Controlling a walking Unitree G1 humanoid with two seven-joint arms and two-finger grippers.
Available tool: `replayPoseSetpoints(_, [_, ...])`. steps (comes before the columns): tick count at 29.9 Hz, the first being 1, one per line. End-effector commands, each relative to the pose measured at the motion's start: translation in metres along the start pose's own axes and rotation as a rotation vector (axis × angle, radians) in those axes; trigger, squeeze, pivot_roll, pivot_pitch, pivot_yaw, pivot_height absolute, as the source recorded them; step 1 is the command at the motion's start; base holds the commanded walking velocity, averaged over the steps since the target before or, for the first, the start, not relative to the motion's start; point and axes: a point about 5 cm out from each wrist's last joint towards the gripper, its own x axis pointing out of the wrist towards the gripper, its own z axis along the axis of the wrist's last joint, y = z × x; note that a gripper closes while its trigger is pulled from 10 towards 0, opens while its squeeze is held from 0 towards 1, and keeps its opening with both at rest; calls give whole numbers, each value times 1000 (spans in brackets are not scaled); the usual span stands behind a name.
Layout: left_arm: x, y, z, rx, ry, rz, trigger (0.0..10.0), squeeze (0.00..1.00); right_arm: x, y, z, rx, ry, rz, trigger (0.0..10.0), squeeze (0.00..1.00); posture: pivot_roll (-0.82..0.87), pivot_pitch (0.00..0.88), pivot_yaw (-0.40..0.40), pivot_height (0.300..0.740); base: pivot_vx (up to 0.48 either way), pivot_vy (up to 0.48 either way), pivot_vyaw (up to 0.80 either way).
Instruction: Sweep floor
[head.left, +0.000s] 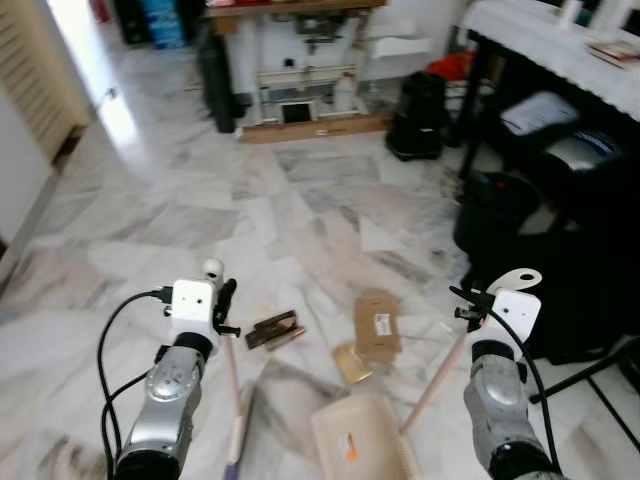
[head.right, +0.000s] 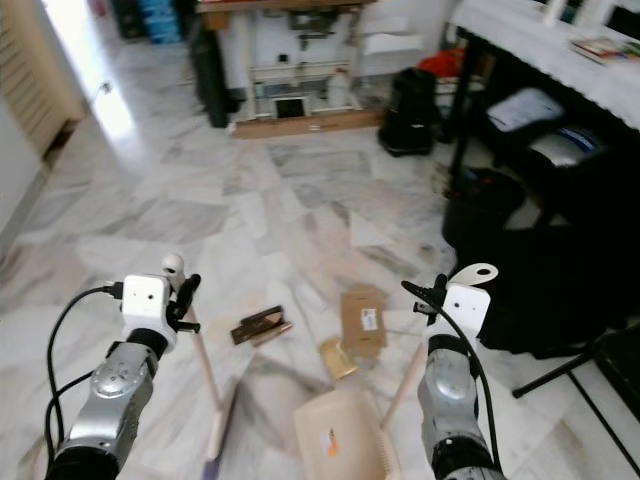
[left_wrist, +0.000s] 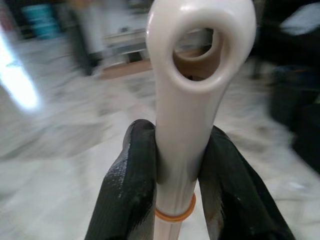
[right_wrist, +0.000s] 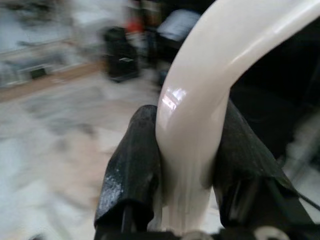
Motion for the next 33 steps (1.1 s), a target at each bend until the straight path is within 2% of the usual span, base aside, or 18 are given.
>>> replayPoseSetpoints(1, [3, 3, 10, -3, -48, 3, 10000, 0, 5, 8, 11, 6, -43, 22, 10000, 0, -13, 0, -2, 740, 375, 0, -744])
replayPoseSetpoints(27, [4, 6, 12, -2, -56, 14, 10000, 0, 5, 8, 11, -2, -49, 30, 10000, 0, -11, 0, -4, 740, 375, 0, 0])
replayPoseSetpoints(30, [3, 6, 12, -3, -57, 15, 10000, 0, 4, 13, 14, -30, -76, 71, 10000, 0, -13, 0, -4, 740, 372, 0, 0])
replayPoseSetpoints(33, [3, 6, 12, -4, -58, 14, 10000, 0, 3, 15, 14, -39, -79, 82, 10000, 0, -14, 0, -5, 740, 372, 0, 788])
